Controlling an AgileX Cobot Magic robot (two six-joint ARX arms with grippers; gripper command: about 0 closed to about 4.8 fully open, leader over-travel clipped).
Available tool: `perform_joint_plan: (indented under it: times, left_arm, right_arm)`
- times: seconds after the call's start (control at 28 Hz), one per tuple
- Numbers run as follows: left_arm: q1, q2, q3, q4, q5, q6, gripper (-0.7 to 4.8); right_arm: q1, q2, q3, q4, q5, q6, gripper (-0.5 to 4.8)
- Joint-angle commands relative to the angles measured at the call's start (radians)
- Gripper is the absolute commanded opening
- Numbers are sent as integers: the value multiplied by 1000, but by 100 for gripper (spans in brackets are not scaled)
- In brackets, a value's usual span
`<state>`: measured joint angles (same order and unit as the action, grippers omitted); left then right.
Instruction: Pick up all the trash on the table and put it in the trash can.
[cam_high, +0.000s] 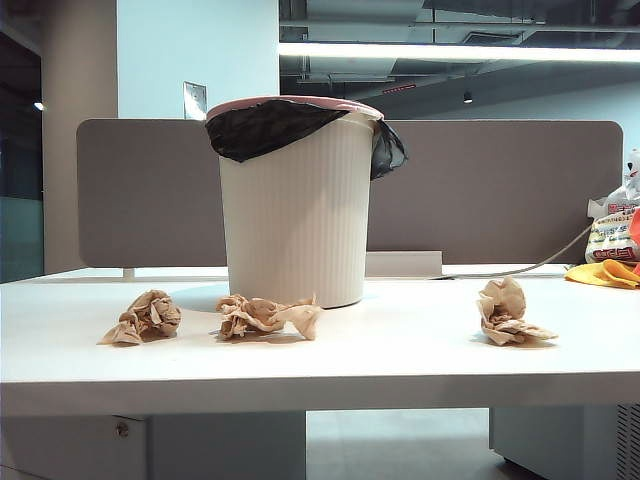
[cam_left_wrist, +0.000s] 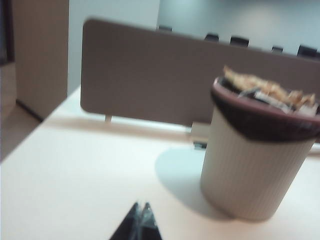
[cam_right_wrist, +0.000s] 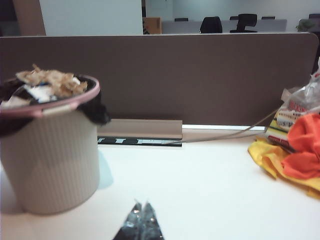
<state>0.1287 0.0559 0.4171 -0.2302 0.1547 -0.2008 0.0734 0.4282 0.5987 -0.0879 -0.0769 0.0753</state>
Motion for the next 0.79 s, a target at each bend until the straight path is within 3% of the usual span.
perform_joint_plan:
  times: [0.04, 0.21, 0.57, 0.79]
  left_arm:
    - [-1, 92, 107, 38, 5, -2, -5]
    - [-2, 277, 284, -14, 21, 13, -5]
    - [-9, 577, 638, -212, 171, 13, -5]
    - [-146, 707, 795, -315, 165, 18, -6]
  right_arm:
    - [0, 146, 109, 10, -4, 3, -3]
    - [1, 321, 232, 9, -8, 3, -2]
    - [58, 517, 333, -32, -57, -26, -2]
    - [122, 617, 332, -129, -56, -84, -2]
